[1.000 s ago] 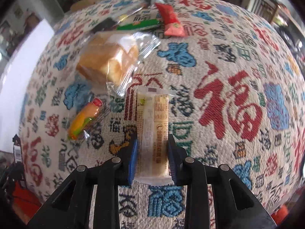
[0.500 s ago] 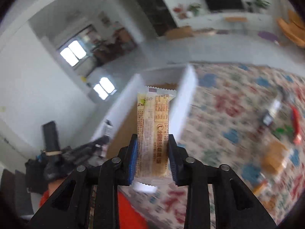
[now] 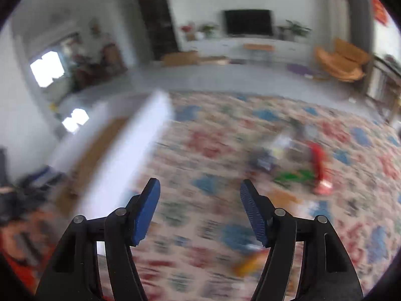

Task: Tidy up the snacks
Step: 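Drop the Snickers bar and wafer bar into the white box with both tools, then grasp the corn sausage with the left tool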

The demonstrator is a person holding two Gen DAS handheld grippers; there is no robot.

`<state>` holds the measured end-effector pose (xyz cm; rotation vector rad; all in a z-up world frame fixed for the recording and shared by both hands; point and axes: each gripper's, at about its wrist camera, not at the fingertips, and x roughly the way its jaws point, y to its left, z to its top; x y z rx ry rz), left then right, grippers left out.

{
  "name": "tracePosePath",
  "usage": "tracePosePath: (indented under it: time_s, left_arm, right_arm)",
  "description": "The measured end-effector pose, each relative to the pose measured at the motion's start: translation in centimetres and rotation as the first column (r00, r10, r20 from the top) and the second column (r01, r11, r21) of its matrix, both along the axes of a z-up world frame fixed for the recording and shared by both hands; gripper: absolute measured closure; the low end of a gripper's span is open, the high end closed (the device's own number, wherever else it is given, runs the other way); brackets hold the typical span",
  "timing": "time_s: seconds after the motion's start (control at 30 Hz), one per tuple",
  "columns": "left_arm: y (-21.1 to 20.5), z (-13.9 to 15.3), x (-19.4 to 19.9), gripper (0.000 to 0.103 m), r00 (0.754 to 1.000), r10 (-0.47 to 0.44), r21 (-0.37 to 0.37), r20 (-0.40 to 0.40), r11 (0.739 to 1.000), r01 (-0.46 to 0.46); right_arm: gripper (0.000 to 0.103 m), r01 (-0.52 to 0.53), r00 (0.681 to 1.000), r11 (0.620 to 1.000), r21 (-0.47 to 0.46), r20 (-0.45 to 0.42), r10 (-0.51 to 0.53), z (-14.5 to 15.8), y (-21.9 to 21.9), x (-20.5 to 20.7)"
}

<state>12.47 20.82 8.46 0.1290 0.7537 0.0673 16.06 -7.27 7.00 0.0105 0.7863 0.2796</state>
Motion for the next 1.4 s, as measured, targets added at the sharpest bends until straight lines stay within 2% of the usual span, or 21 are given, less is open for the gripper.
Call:
tracePosePath:
  time_s: [0.07, 0.17, 0.23, 0.3, 0.4, 0.47, 0.57, 0.63, 0.77, 0.87, 1.0, 1.1, 1.2, 1.33, 1.4]
  left_arm:
    - [-2.3, -1.1, 0.6, 0.024, 0.998, -0.040, 0.082, -0.039, 0.996, 0.044]
    - [-4.8, -2.2, -0.5, 0.024, 0.996, -0.078, 0.206, -0.039, 0.975, 0.085]
    - [-4.9, -2.5, -1.1, 0.024, 0.995, -0.080, 0.210, -0.055, 0.974, 0.090]
    - [-4.1, -2.8, -1.6, 0.024, 0.995, -0.066, 0.182, -0.073, 0.980, 0.079]
    - [-2.8, -2.2, -2.1, 0.024, 0.996, -0.038, 0.103, -0.077, 0.994, 0.046]
    - [-2.6, -1.5, -2.4, 0.024, 0.998, -0.015, 0.078, -0.056, 0.997, 0.019]
    - [-4.4, 1.3, -3.4, 0.024, 0.998, 0.016, 0.077, 0.055, 0.997, -0.020]
    - [-6.5, 2.9, -4.4, 0.022, 0.993, -0.011, 0.069, 0.117, 0.998, 0.003]
    - [-11.2, 4.5, -5.5, 0.009, 0.984, -0.107, -0.009, 0.140, 0.994, 0.109]
    - [-15.6, 2.6, -5.0, 0.008, 0.977, -0.201, -0.110, 0.070, 0.972, 0.207]
    - [-19.9, -2.0, -3.2, 0.008, 0.965, -0.261, -0.079, -0.036, 0.963, 0.258]
    - [-21.3, -5.8, -1.3, 0.008, 0.960, -0.255, -0.053, -0.118, 0.967, 0.251]
    - [-21.2, -8.7, 0.8, 0.008, 0.961, -0.210, -0.046, -0.179, 0.978, 0.205]
    - [-20.3, -10.9, 2.4, 0.008, 0.964, -0.164, -0.082, -0.211, 0.985, 0.150]
    - [-19.9, -11.9, 3.1, 0.008, 0.964, -0.150, -0.074, -0.219, 0.988, 0.137]
  right_arm:
    - [0.033, 0.123, 0.992, 0.989, -0.080, -0.023, -0.125, -3.7, -5.6, 0.3]
    - [0.033, 0.294, 0.951, 0.939, -0.180, -0.046, -0.307, -8.3, -14.1, -0.1]
    - [0.033, 0.384, 0.914, 0.900, -0.205, -0.052, -0.402, -10.0, -18.8, -0.9]
    - [0.033, 0.439, 0.887, 0.871, -0.221, -0.046, -0.459, -11.1, -22.0, -1.6]
    - [0.033, 0.472, 0.869, 0.847, -0.243, -0.035, -0.494, -12.5, -24.6, -1.7]
    - [0.033, 0.478, 0.867, 0.845, -0.240, -0.027, -0.498, -13.3, -25.2, -1.4]
    - [0.032, 0.490, 0.862, 0.845, -0.215, -0.025, -0.507, -13.8, -25.6, -0.9]
    - [0.032, 0.489, 0.862, 0.845, -0.218, -0.025, -0.505, -13.9, -25.5, -0.8]
    - [0.024, 0.507, 0.851, 0.846, -0.165, -0.057, -0.521, -13.9, -26.4, -0.9]
    - [0.022, 0.512, 0.849, 0.848, -0.135, -0.071, -0.524, -14.2, -26.9, -0.9]
    - [0.021, 0.514, 0.847, 0.846, -0.144, -0.068, -0.527, -14.3, -26.7, -0.9]
    - [0.021, 0.514, 0.847, 0.846, -0.142, -0.069, -0.527, -14.3, -26.8, -1.0]
    - [0.021, 0.514, 0.847, 0.846, -0.142, -0.069, -0.527, -14.3, -26.8, -1.0]
    - [0.021, 0.514, 0.847, 0.846, -0.142, -0.069, -0.527, -14.3, -26.8, -1.0]
    - [0.021, 0.514, 0.847, 0.846, -0.141, -0.069, -0.527, -14.3, -26.8, -1.0]
